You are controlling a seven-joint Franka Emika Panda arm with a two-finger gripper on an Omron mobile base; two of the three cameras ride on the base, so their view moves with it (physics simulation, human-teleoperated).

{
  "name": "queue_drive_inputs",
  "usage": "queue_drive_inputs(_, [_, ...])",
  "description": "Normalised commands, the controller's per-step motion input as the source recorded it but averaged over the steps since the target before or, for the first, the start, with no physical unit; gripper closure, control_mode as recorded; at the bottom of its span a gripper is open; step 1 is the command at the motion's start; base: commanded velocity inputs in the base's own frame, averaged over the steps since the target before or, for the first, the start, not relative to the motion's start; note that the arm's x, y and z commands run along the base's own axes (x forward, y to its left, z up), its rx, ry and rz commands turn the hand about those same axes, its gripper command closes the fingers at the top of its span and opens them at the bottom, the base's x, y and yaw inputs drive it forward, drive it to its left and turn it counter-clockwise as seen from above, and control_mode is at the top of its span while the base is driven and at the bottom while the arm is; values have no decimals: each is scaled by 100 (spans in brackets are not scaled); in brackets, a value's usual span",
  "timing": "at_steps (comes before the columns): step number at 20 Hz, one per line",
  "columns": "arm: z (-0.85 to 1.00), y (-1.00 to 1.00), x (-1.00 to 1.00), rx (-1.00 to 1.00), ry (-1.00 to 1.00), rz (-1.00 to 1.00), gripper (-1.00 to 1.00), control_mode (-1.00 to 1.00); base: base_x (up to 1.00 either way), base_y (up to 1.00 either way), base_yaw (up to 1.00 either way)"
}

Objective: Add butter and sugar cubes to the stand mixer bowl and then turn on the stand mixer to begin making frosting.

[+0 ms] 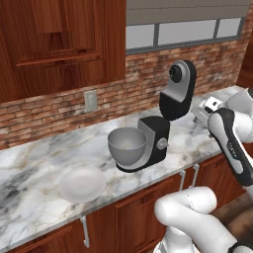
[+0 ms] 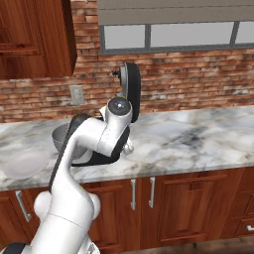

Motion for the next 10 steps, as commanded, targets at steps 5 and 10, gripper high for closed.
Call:
queue_drive_inputs(5, [0,-63,42,16,0,0,-100,-100,0,0,0])
queue_drive_inputs(10, [0,-48,47,22,-1,0,-100,-100,0,0,0])
